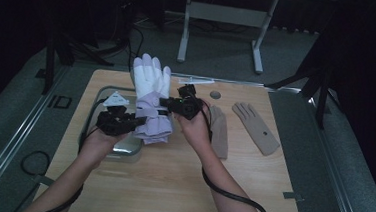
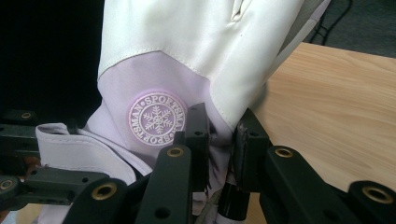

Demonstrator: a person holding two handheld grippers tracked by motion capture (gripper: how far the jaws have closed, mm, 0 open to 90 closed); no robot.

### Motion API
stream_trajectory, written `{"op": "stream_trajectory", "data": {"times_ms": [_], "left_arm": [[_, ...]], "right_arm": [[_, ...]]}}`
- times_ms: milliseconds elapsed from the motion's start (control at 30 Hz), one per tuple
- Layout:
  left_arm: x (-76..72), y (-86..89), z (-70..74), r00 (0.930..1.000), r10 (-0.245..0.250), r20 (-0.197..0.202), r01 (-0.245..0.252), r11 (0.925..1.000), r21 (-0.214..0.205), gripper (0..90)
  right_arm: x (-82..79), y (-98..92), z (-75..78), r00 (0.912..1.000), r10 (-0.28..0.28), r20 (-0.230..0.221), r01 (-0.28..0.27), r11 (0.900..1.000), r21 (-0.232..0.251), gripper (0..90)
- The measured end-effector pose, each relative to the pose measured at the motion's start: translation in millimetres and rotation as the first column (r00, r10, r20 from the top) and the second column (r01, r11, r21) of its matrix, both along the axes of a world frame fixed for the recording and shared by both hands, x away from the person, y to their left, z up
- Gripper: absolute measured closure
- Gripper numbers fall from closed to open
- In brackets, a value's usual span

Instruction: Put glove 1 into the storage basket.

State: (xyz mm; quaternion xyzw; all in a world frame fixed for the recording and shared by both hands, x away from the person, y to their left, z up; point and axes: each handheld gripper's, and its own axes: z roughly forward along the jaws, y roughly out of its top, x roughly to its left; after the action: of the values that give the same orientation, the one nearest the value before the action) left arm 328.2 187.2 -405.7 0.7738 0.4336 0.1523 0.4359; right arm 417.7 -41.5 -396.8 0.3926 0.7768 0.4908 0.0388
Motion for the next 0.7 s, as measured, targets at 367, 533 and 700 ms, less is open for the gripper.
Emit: {"op": "stream_trajectory", "data": {"times_ms": [367, 533, 700], "left_arm": [[-4.7, 57.5, -1.4, 0.9986, 0.051, -0.011, -0.051, 0.9986, 0.017, 75.0], [-4.4, 79.1, -7.8, 0.9978, 0.064, -0.017, -0.063, 0.9976, 0.029, 75.0], [-2.0, 95.2, -23.4, 0.9958, 0.062, -0.067, -0.06, 0.9977, 0.032, 74.9]], "right_arm": [[5.5, 64.6, -2.8, 0.9987, 0.05, -0.004, -0.05, 0.9987, -0.007, 78.1], [7.4, 90.0, -9.7, 0.9985, 0.053, -0.012, -0.053, 0.9986, -0.007, 78.1], [8.3, 108.9, -25.7, 0.9977, 0.059, -0.032, -0.06, 0.998, -0.022, 78.1]]}}
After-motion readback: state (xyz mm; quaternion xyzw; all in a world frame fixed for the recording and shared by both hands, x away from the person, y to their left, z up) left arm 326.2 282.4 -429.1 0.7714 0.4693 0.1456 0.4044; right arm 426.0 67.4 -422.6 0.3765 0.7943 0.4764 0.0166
